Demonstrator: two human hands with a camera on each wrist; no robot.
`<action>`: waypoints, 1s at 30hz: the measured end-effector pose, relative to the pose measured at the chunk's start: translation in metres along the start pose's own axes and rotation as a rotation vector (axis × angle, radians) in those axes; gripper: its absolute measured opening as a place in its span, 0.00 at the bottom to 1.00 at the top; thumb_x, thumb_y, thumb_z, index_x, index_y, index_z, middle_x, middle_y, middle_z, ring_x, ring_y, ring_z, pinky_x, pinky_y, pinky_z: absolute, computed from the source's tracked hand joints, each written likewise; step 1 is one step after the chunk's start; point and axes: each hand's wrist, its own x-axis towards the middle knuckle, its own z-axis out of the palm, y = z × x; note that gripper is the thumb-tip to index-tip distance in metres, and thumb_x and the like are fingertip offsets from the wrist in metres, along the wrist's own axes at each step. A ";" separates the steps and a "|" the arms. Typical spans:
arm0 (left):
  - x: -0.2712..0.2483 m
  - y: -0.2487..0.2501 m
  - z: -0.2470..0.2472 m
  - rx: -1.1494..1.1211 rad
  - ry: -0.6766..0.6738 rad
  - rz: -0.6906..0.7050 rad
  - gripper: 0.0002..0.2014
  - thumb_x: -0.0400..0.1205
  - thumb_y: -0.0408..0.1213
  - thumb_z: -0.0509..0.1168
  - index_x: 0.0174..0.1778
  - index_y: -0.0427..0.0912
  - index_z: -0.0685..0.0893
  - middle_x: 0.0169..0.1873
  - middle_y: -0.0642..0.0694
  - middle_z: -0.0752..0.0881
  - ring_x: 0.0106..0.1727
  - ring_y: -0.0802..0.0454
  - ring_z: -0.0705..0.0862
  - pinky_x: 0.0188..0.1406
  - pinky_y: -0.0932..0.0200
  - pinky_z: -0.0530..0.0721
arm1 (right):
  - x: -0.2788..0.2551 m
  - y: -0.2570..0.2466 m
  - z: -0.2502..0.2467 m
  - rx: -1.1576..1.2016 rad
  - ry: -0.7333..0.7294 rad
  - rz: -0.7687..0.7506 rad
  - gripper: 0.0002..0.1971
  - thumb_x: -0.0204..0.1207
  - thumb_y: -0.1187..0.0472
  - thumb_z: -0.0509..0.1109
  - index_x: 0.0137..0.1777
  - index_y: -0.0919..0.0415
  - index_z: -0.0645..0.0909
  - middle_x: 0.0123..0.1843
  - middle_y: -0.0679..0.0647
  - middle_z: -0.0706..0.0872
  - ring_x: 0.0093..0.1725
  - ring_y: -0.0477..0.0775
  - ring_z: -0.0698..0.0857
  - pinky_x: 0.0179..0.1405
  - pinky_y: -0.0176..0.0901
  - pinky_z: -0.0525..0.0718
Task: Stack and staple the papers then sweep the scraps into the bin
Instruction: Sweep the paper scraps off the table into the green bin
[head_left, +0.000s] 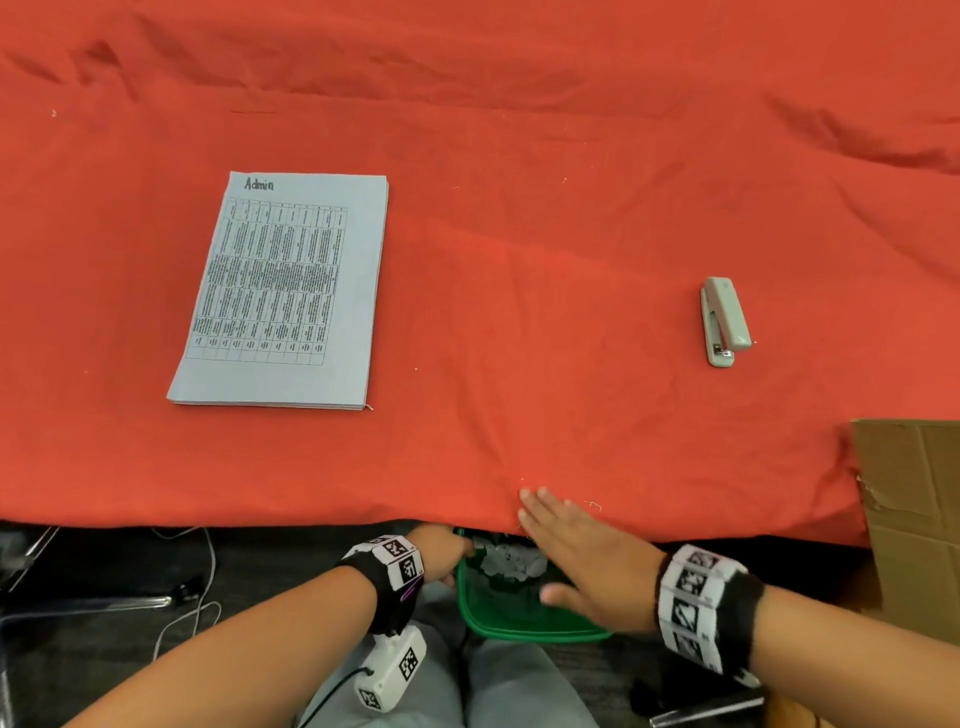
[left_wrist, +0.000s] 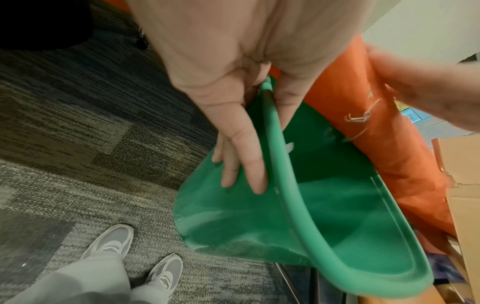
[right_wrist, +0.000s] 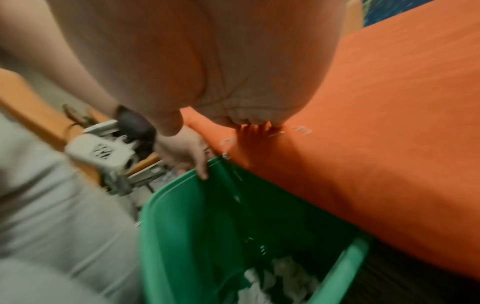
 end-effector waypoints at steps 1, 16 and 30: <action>0.000 0.000 0.000 -0.009 0.005 0.001 0.08 0.79 0.37 0.63 0.50 0.38 0.82 0.47 0.40 0.87 0.27 0.54 0.84 0.23 0.68 0.79 | -0.007 -0.006 0.005 0.010 -0.027 -0.032 0.39 0.82 0.38 0.46 0.81 0.56 0.30 0.82 0.52 0.28 0.82 0.55 0.29 0.82 0.57 0.35; -0.006 0.008 0.004 -0.130 -0.007 0.021 0.05 0.80 0.29 0.63 0.51 0.35 0.80 0.35 0.45 0.82 0.27 0.55 0.86 0.25 0.66 0.86 | 0.017 -0.010 0.003 -0.004 0.124 0.045 0.38 0.82 0.38 0.43 0.84 0.61 0.39 0.82 0.52 0.30 0.81 0.56 0.30 0.79 0.54 0.31; -0.008 0.009 0.008 -0.120 0.034 -0.026 0.19 0.80 0.31 0.64 0.67 0.28 0.78 0.56 0.34 0.85 0.39 0.49 0.84 0.32 0.63 0.85 | -0.030 0.023 0.011 0.160 0.157 0.330 0.41 0.77 0.34 0.40 0.79 0.57 0.25 0.80 0.52 0.22 0.81 0.50 0.26 0.81 0.44 0.34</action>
